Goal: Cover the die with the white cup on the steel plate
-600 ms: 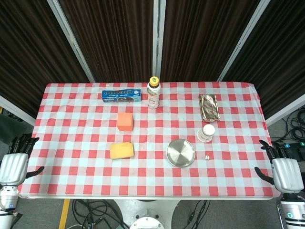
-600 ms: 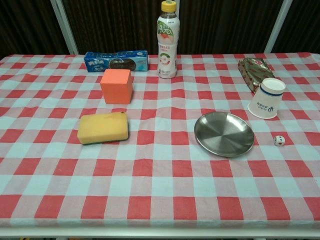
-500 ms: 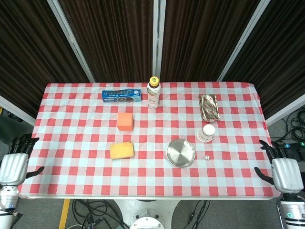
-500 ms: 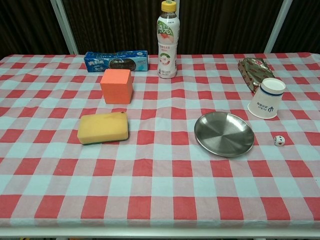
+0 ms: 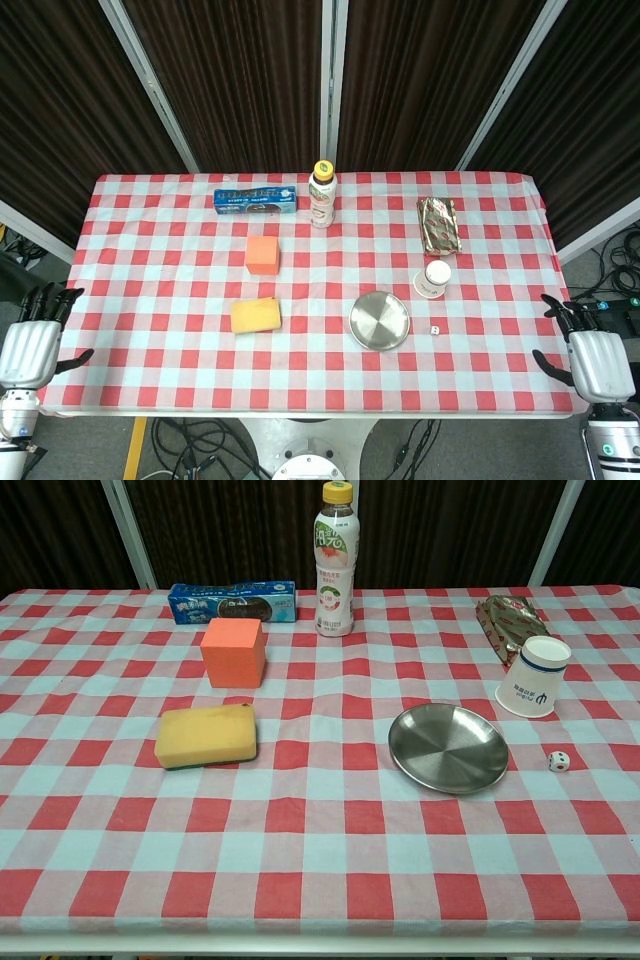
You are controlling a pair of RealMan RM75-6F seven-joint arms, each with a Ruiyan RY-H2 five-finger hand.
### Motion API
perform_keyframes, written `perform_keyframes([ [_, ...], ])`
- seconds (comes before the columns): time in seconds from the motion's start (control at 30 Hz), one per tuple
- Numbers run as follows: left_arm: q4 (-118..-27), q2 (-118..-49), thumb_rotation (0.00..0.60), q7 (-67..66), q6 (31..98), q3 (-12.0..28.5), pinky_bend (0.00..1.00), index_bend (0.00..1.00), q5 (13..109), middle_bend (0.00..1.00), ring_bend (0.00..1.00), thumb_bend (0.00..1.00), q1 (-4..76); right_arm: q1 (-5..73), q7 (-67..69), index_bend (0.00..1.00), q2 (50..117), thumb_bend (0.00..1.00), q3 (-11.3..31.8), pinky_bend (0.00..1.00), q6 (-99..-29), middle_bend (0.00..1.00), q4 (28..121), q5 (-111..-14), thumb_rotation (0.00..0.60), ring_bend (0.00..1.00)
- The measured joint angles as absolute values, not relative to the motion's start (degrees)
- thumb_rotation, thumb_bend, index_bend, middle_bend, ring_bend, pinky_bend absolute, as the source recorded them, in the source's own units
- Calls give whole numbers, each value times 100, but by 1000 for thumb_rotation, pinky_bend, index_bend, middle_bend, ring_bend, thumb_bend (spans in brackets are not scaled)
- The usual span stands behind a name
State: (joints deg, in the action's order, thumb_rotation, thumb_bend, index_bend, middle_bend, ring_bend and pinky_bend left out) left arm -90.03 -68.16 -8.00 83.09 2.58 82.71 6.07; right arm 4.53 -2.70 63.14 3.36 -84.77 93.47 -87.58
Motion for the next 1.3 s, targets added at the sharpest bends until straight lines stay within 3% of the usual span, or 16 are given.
perform_keyframes([
  [0.17, -9026, -6818, 600, -814, 8324, 271, 40, 133, 8278, 154, 10, 0, 613, 629, -335, 417, 6321, 153, 371, 415, -8269, 462, 9387, -8795, 600, 355],
  [0.27, -9033, -6837, 600, -800, 8338, 262, 40, 133, 8304, 155, 10, 0, 609, 803, -368, 459, 6409, 162, 374, 457, -7978, 485, 9380, -8809, 600, 386],
  [0.73, -9007, -6843, 600, -750, 8361, 223, 40, 133, 8360, 155, 11, 0, 585, 1912, -1341, 468, 7651, 228, 439, 489, -6122, 446, 8486, -8190, 600, 349],
  [1.3, -8981, -6845, 600, -666, 8282, 197, 40, 133, 8297, 154, 11, 0, 561, 2394, -1771, 471, 8722, 246, 330, 493, -5716, 464, 7374, -7951, 600, 347],
])
